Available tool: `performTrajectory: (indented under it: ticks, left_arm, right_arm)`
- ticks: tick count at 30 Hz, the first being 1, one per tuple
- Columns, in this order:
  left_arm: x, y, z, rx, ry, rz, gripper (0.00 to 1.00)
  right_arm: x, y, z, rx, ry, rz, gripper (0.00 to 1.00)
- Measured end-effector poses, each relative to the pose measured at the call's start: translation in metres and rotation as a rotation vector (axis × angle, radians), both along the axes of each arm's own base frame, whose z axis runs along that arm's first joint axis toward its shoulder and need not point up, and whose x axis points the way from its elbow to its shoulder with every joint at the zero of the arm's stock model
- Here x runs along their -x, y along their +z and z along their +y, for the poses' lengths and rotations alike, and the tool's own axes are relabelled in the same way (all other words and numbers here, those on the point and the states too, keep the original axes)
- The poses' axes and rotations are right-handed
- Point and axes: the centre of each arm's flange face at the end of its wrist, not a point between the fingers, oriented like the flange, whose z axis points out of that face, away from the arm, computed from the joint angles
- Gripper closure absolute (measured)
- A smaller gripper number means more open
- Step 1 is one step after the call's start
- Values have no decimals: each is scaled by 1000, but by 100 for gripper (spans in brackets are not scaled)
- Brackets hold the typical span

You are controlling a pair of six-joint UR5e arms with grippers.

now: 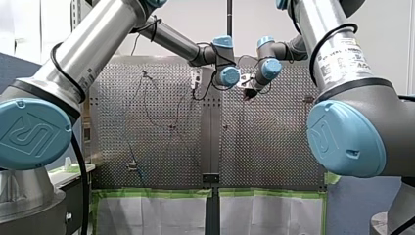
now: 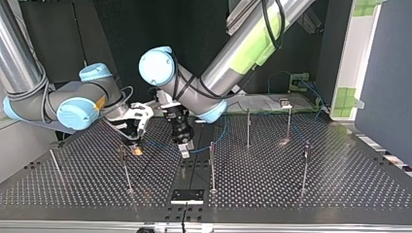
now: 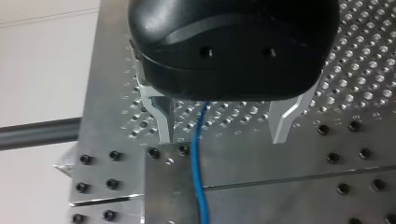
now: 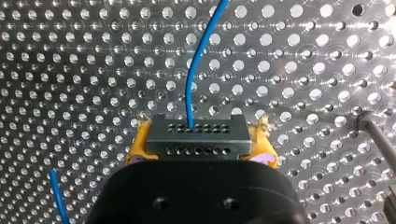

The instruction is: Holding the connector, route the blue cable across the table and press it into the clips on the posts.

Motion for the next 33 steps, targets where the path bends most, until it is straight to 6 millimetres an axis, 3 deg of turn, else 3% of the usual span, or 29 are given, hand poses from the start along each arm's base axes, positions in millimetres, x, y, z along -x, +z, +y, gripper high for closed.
performTrajectory:
  ticks: [5,11,22,23,24,26,27,28,29,33]
  left_arm:
    - [-17,-14,2,-9,4,12,0]
    - [-32,-7,9,1,7,0,0]
    - [-33,-4,9,16,-21,10,0]
    - [-32,-5,8,19,-24,11,16]
    - [-32,-5,7,21,-26,11,16]
    - [-29,-5,5,26,-31,11,52]
    - [-28,-4,4,28,-32,11,52]
    - [-27,-4,3,30,-34,11,69]
    - [-26,-4,3,32,-35,11,95]
    - [-24,-4,1,44,-38,13,100]
  right_arm:
    - [0,0,0,0,0,0,100]
    - [0,0,0,1,0,1,100]
    - [0,0,0,0,0,1,100]
    - [0,0,0,0,0,1,100]
    - [0,0,0,0,0,1,100]
    - [0,0,0,0,0,2,100]
    - [0,0,0,0,0,2,100]
    - [0,0,0,0,0,2,100]
    - [0,0,0,0,0,2,100]
    - [0,0,0,0,0,2,100]
